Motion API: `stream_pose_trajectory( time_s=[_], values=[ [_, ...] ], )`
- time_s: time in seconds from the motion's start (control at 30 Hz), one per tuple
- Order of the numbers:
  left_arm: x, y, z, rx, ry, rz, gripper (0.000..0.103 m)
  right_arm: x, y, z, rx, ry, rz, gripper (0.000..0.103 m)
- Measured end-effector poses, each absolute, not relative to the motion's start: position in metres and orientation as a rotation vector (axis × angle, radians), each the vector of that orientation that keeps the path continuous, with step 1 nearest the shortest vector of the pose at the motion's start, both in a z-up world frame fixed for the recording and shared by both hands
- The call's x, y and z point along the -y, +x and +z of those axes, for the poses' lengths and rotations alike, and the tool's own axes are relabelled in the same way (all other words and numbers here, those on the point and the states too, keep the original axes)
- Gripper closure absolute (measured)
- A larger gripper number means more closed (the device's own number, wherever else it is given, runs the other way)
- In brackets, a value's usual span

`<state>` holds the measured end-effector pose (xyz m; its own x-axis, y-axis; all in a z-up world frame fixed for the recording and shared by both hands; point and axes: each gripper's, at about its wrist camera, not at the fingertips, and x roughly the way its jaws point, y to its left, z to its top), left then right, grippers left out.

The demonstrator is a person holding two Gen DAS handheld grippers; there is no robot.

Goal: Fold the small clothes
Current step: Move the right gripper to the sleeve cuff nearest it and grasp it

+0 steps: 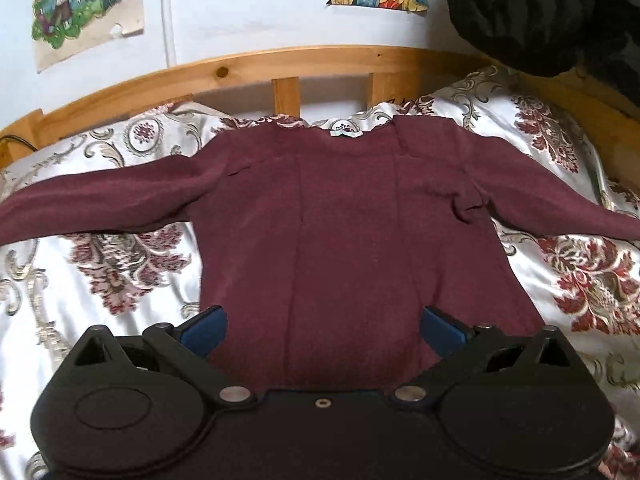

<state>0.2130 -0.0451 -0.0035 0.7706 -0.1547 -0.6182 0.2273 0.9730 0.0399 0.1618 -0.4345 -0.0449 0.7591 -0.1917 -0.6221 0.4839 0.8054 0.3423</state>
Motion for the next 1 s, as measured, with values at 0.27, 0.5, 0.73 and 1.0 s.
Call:
stream_pose_trajectory(
  time_s=[0.27,0.5,0.73,1.0],
  values=[
    [0.052,0.244,-0.039,-0.632,0.091,-0.218,0.001,0.462,0.179,-0.062,-0.549,0.532,-0.479,0.000],
    [0.040,0.245,-0.057,-0.681,0.042,-0.218,0.001,0.448,0.189,-0.065,-0.548,0.436,-0.511,0.000],
    [0.039,0.247,-0.064,-0.716,0.036,-0.230,0.001,0.442,0.197,-0.065,-0.507,0.351,-0.534,0.000],
    [0.039,0.245,-0.064,-0.729,0.024,-0.242,0.001,0.441,0.200,-0.062,-0.462,0.272,-0.642,0.000]
  ],
)
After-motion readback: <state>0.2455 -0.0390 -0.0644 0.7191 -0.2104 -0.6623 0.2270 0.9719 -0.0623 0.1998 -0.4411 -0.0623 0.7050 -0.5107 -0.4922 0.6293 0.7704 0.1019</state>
